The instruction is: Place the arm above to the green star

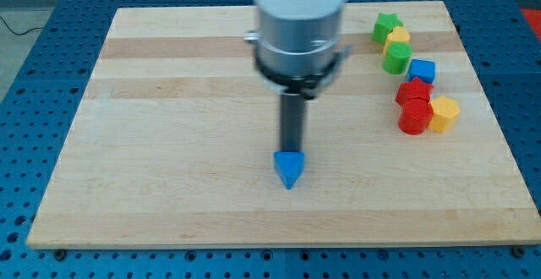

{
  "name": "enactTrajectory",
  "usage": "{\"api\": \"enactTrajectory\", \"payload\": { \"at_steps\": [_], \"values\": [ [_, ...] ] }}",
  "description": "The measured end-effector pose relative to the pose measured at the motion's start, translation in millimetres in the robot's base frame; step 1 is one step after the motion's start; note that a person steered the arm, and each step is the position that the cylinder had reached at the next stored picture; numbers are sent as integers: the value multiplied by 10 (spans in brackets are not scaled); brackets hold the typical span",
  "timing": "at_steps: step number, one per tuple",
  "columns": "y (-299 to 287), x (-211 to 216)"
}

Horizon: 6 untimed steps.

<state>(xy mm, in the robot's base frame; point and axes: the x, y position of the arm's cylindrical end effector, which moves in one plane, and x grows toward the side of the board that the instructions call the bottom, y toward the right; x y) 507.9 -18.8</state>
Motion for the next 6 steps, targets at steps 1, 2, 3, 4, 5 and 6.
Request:
{"api": "enactTrajectory", "payload": {
  "at_steps": [1, 2, 3, 4, 5, 6],
  "values": [
    [-199, -79],
    [184, -604],
    [345, -898],
    [414, -1253],
    [636, -2295],
    [1282, -2967]
  ]
}}
